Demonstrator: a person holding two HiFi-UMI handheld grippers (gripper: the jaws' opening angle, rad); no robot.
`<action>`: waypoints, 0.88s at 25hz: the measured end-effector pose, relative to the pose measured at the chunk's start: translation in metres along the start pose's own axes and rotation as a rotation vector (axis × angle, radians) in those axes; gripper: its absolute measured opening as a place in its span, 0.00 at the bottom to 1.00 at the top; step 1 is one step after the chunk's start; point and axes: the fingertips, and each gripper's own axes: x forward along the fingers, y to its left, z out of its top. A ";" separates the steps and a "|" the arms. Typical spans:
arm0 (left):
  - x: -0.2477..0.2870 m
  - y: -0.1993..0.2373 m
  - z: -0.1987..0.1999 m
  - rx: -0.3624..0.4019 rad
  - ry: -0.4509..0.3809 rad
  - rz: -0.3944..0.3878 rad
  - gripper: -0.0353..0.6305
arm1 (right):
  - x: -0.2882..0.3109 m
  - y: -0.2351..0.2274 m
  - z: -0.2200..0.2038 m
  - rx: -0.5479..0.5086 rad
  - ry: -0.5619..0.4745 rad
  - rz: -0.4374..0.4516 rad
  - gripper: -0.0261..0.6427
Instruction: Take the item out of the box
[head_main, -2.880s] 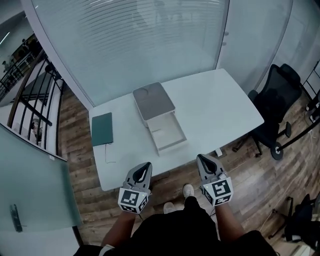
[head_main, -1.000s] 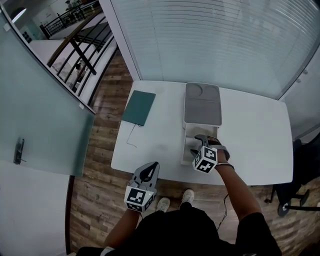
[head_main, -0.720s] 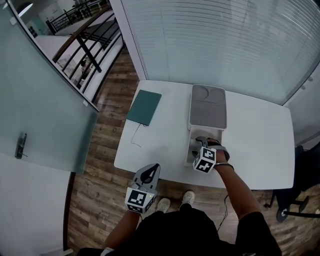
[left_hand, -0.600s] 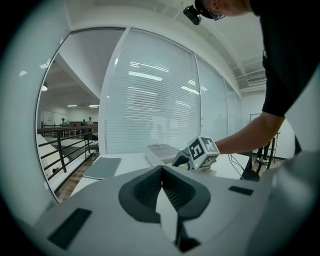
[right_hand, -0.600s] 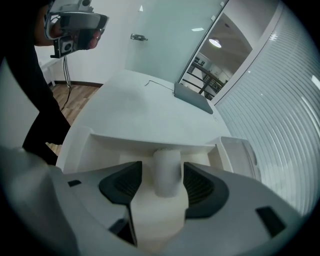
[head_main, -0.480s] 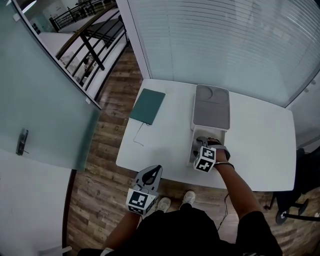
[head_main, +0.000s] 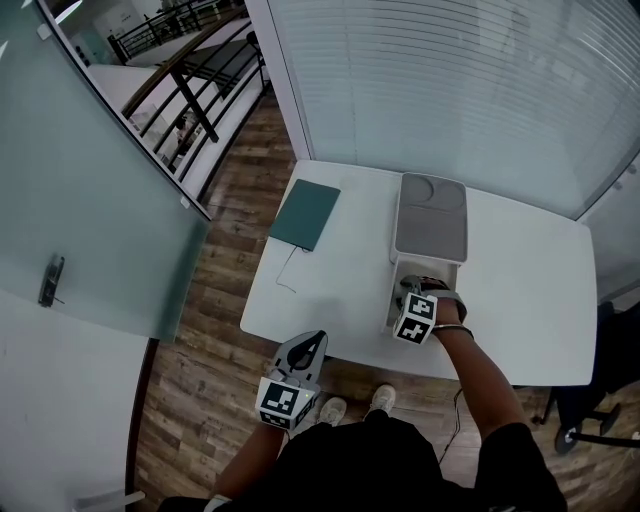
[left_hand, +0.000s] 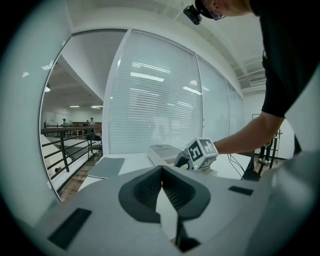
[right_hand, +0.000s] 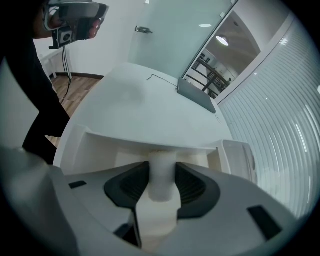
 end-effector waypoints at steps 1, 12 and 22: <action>-0.001 0.003 0.001 0.003 -0.001 0.006 0.07 | 0.000 0.000 0.000 -0.001 0.004 -0.001 0.30; 0.002 0.002 0.003 -0.019 -0.010 -0.019 0.07 | -0.028 -0.018 -0.006 0.095 -0.032 -0.131 0.30; 0.009 -0.007 0.010 -0.021 -0.022 -0.061 0.07 | -0.108 -0.050 0.019 0.412 -0.326 -0.295 0.30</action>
